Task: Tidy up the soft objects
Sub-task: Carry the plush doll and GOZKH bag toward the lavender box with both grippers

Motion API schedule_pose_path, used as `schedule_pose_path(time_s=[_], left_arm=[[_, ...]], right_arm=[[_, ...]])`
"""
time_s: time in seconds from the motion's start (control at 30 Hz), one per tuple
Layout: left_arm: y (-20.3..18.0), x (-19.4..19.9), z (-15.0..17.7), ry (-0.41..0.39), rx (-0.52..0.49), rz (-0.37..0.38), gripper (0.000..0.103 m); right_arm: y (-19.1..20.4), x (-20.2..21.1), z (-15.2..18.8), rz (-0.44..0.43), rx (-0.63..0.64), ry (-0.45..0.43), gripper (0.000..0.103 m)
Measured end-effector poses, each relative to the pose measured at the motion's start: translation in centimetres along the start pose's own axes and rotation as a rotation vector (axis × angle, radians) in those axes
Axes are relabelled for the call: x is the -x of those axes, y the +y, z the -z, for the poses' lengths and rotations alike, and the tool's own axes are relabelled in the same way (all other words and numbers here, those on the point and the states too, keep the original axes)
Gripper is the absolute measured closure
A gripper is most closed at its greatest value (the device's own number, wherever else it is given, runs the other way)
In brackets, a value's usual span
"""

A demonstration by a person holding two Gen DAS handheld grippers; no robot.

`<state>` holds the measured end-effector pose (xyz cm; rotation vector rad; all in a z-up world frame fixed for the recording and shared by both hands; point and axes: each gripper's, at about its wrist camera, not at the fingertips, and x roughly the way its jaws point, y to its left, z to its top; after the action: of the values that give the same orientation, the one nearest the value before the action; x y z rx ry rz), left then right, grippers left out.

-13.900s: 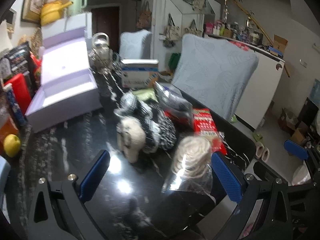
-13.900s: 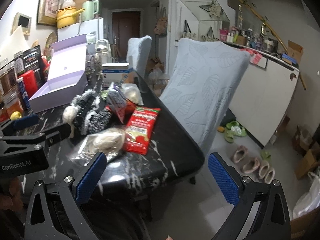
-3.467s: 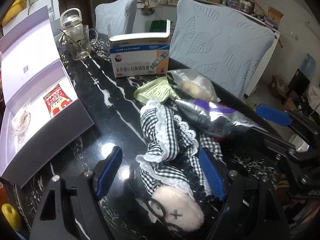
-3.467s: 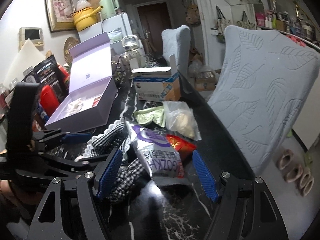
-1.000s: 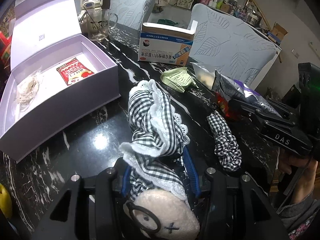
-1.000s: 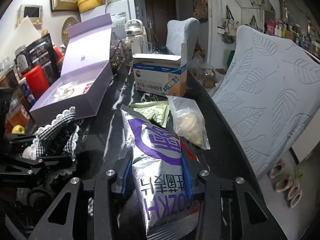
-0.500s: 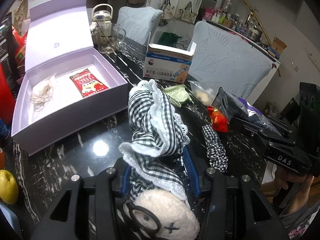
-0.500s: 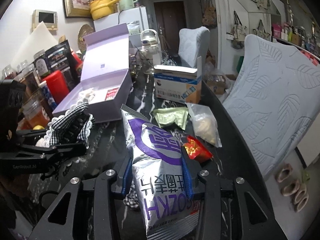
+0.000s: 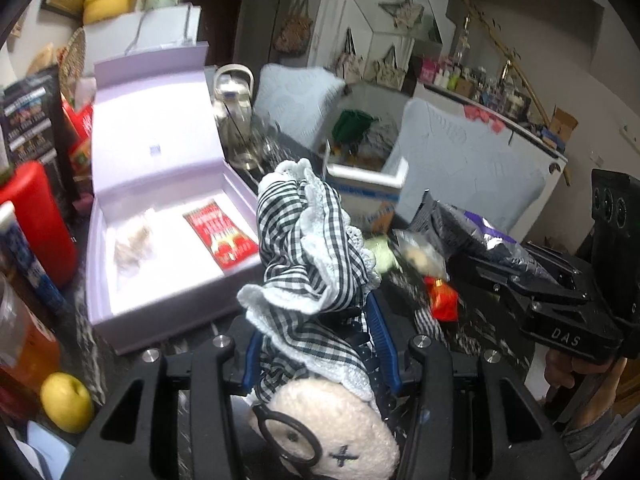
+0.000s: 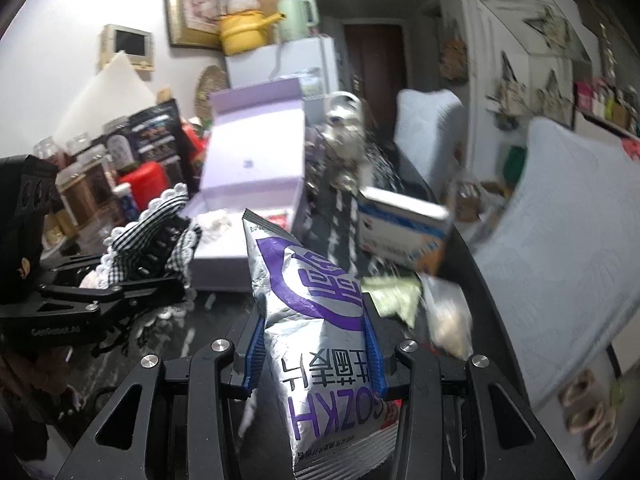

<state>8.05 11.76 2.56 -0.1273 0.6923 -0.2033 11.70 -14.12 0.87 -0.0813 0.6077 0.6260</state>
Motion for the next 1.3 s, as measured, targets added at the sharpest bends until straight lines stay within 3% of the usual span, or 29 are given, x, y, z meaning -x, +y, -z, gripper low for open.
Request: schedule_pose_path(time_s=[0.4,0.8,0.97,1.13,1.3], left_arm=[[2.8,2.8,-5.2,-0.162,0.013,-0.053,0.057],[6.3,4.2,-10.5,-0.309,0.034,-0.104,0.057],[8.3,4.0,-12.5,-0.338,0.076,-0.078,0.057],[10.0,2.8,-13.5,-0.354,0.092,-0.133,0.057],[12.2,0.4,-13.8,-0.311,0.106,-0.21,0.057]], right_arm=[[4.2,-1.1,-7.7,-0.143,0.128,-0.107,0.062],[6.4,-2.9,-14.0,-0.178,0.164,-0.203,0.062],[7.2,-4.5,-16.1,-0.204,0.165,-0.213,0.062],[7.6,-6.9,-17.5,-0.198,0.157,-0.221,0.061],[7.8,-9.7,-18.2,-0.185,0.166,-0.202,0.061]])
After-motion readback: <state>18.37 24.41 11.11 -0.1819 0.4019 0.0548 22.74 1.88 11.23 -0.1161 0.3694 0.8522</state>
